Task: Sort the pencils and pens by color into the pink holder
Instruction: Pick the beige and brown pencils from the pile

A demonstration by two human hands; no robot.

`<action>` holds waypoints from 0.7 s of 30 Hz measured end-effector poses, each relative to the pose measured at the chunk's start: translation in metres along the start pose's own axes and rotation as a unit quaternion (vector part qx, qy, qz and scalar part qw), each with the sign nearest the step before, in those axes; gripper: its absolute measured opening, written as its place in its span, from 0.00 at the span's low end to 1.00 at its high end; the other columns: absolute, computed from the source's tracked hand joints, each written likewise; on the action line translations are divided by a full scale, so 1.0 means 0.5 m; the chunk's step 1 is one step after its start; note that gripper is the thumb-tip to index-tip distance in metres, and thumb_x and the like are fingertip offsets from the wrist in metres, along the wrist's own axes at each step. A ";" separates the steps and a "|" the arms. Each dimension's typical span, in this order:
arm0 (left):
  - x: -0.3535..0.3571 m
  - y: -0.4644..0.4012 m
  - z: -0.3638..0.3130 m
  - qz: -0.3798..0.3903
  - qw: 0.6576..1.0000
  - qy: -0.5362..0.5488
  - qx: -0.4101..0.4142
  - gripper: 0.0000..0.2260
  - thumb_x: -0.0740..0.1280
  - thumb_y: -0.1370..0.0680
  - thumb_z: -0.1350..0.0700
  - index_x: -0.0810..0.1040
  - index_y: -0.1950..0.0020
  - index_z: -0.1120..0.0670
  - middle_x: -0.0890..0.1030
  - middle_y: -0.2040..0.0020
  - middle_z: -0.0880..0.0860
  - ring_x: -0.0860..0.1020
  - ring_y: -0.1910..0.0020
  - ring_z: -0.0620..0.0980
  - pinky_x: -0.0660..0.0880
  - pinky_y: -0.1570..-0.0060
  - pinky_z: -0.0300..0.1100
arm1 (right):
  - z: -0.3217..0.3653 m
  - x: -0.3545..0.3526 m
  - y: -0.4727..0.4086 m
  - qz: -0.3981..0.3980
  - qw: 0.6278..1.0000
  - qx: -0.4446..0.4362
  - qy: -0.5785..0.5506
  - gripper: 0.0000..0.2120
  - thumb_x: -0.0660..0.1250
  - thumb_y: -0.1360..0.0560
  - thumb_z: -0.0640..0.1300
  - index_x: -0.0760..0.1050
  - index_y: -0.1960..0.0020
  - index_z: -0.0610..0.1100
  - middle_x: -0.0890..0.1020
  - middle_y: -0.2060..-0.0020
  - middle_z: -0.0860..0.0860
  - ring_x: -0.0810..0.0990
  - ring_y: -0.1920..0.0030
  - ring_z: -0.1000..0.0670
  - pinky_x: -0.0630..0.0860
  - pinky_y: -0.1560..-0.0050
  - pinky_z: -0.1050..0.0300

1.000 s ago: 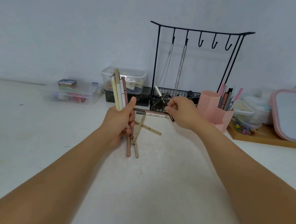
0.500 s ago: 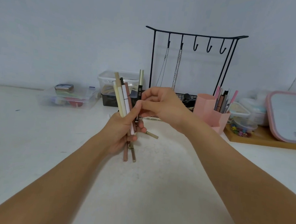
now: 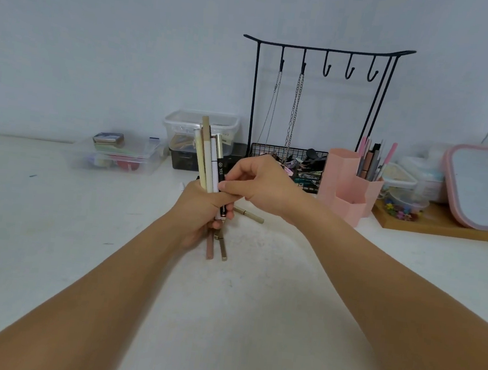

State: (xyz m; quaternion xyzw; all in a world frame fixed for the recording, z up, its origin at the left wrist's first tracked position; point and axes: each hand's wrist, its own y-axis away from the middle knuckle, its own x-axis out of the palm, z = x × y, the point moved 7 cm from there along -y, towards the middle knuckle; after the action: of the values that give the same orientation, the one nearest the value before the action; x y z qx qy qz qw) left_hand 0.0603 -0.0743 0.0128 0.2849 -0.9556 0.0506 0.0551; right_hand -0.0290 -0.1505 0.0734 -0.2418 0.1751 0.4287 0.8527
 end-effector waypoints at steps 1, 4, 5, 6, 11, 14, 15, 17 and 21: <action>-0.002 -0.001 0.001 -0.004 1.000 0.000 0.000 0.03 0.71 0.22 0.63 0.78 0.52 0.59 0.75 0.69 0.54 0.74 0.74 0.47 0.65 0.80 0.36 | 0.000 0.002 0.000 0.005 1.000 -0.004 0.004 0.07 0.75 0.26 0.41 0.83 0.53 0.37 0.84 0.65 0.50 0.78 0.69 0.64 0.72 0.67 0.71; -0.013 -0.008 -0.009 -0.022 1.000 0.011 0.016 0.08 0.72 0.21 0.58 0.76 0.57 0.57 0.73 0.70 0.53 0.73 0.74 0.47 0.65 0.80 0.37 | -0.017 -0.016 -0.006 0.003 1.000 -0.003 0.022 0.07 0.72 0.24 0.47 0.84 0.50 0.45 0.86 0.58 0.53 0.81 0.60 0.61 0.75 0.60 0.66; -0.020 -0.012 -0.014 -0.035 0.999 0.010 0.027 0.11 0.73 0.22 0.55 0.75 0.59 0.56 0.73 0.71 0.52 0.72 0.74 0.47 0.65 0.80 0.37 | -0.029 -0.036 -0.010 -0.028 0.998 -0.004 0.053 0.07 0.71 0.23 0.48 0.84 0.49 0.46 0.85 0.57 0.54 0.81 0.58 0.60 0.75 0.57 0.63; -0.029 -0.015 -0.020 -0.053 0.998 0.009 0.035 0.13 0.74 0.22 0.54 0.73 0.62 0.55 0.72 0.71 0.52 0.71 0.74 0.47 0.65 0.80 0.37 | -0.044 -0.060 -0.012 -0.069 0.992 -0.006 0.106 0.07 0.69 0.21 0.47 0.83 0.48 0.46 0.84 0.56 0.55 0.80 0.57 0.59 0.75 0.54 0.60; -0.076 -0.025 -0.025 -0.135 0.989 0.051 0.038 0.15 0.73 0.21 0.55 0.68 0.61 0.53 0.71 0.74 0.49 0.68 0.74 0.47 0.63 0.81 0.37 | -0.131 -0.103 -0.012 -0.111 0.948 0.016 0.298 0.16 0.64 0.19 0.42 0.75 0.32 0.44 0.79 0.34 0.47 0.75 0.33 0.45 0.70 0.33 0.52; -0.089 -0.024 -0.021 -0.160 0.985 0.051 0.035 0.15 0.73 0.21 0.55 0.68 0.61 0.52 0.71 0.73 0.49 0.67 0.74 0.47 0.62 0.81 0.36 | -0.176 -0.075 -0.011 -0.050 0.943 0.023 0.327 0.20 0.63 0.18 0.45 0.71 0.28 0.45 0.75 0.30 0.46 0.71 0.30 0.42 0.69 0.30 0.49; -0.092 -0.023 -0.019 -0.168 0.984 0.049 0.032 0.15 0.73 0.21 0.54 0.69 0.60 0.52 0.70 0.73 0.49 0.67 0.74 0.47 0.62 0.80 0.36 | -0.188 -0.065 -0.010 -0.024 0.935 0.026 0.354 0.20 0.62 0.18 0.46 0.70 0.27 0.45 0.75 0.31 0.46 0.71 0.31 0.41 0.69 0.31 0.46; -0.095 -0.018 -0.020 -0.187 0.981 0.040 0.022 0.15 0.73 0.22 0.50 0.69 0.60 0.52 0.70 0.72 0.49 0.66 0.74 0.46 0.62 0.80 0.36 | -0.206 -0.053 -0.009 0.008 0.918 0.038 0.395 0.19 0.60 0.18 0.48 0.71 0.28 0.45 0.76 0.32 0.46 0.71 0.33 0.39 0.70 0.34 0.43; -0.120 -0.014 -0.022 -0.240 0.970 0.038 -0.002 0.16 0.74 0.24 0.45 0.72 0.56 0.53 0.71 0.70 0.50 0.67 0.74 0.45 0.62 0.80 0.36 | -0.195 -0.057 -0.015 -0.018 0.908 0.027 0.417 0.14 0.61 0.19 0.48 0.77 0.39 0.42 0.79 0.41 0.45 0.74 0.40 0.39 0.74 0.40 0.42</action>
State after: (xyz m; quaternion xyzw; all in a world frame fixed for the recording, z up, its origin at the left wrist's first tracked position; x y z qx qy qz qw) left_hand 0.1149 -0.0466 0.0161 0.5036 -0.8566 0.0446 0.1030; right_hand -0.0480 -0.2277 0.0097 -0.3786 0.5219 0.2685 0.7157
